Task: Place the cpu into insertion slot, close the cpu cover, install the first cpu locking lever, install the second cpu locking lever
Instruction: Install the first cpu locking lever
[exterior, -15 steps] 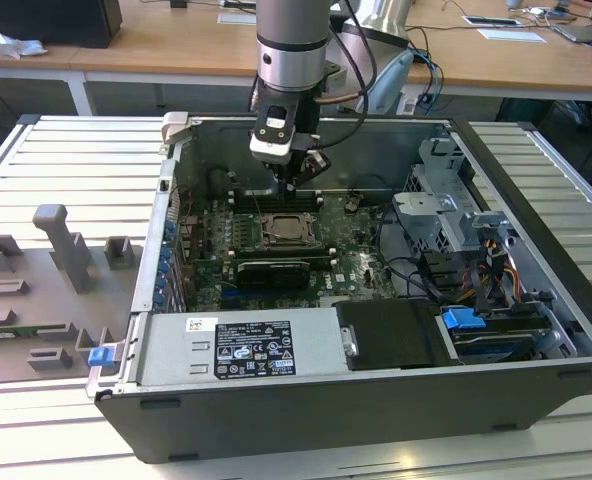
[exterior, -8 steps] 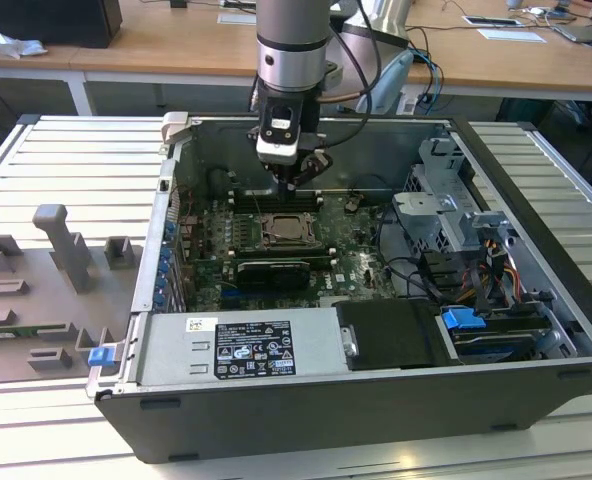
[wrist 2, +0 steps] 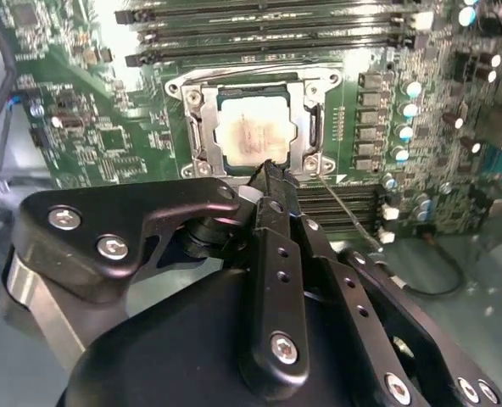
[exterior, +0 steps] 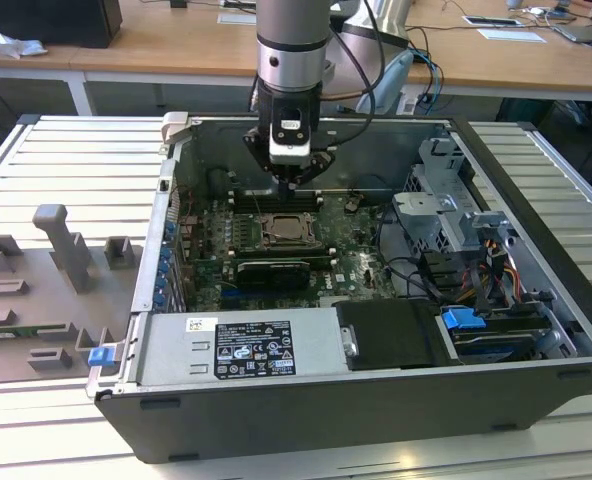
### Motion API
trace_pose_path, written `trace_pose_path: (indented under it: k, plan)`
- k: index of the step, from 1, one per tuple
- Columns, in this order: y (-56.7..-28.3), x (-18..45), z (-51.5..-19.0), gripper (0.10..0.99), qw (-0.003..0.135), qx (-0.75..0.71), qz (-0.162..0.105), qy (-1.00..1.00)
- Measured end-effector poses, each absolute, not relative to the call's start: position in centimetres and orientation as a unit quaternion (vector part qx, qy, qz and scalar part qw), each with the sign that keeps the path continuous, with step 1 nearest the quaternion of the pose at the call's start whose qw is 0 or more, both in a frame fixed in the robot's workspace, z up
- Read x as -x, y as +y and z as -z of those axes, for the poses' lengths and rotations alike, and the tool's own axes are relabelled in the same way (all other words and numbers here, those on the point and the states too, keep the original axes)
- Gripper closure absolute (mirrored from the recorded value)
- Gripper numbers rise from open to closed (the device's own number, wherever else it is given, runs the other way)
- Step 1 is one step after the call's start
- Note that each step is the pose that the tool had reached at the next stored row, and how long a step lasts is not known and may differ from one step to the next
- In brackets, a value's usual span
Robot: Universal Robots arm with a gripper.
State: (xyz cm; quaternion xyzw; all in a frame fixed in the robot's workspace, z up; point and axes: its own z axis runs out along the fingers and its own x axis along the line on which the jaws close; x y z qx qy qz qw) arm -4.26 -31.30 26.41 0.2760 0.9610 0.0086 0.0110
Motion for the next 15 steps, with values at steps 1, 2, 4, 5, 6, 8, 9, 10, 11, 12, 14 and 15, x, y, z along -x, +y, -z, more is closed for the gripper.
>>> trace_pose_path:
  k: [1,2,4,5,6,8,9,10,11,12,14,15]
  plan:
    - [-31.3,4.26,-26.4,0.98,0.011,-0.258,-0.009,0.966]
    - [-31.3,4.26,-26.4,0.98,0.011,-0.244,-0.009,0.97]
    - [-31.3,4.26,-26.4,0.98,0.011,-0.227,-0.009,0.974]
    - [-31.3,4.25,-26.4,0.98,0.01,-0.211,-0.009,0.977]
    - [-31.3,4.26,-26.4,0.98,0.01,-0.197,-0.01,0.98]
    - [-31.31,4.26,-26.53,0.98,0.01,-0.175,-0.009,0.984]
    - [-31.3,4.26,-26.75,0.98,0.01,-0.169,-0.01,0.985]
    - [-31.3,4.25,-26.81,0.98,0.01,-0.161,-0.01,0.987]
    - [-31.3,4.25,-26.81,0.98,0.01,-0.145,-0.01,0.989]
    - [-31.3,4.26,-26.82,0.98,0.01,-0.129,-0.01,0.992]
    - [-31.3,4.26,-26.81,0.98,0.009,-0.11,-0.01,0.994]
    - [-31.3,4.26,-26.82,0.98,0.009,-0.089,-0.01,0.996]
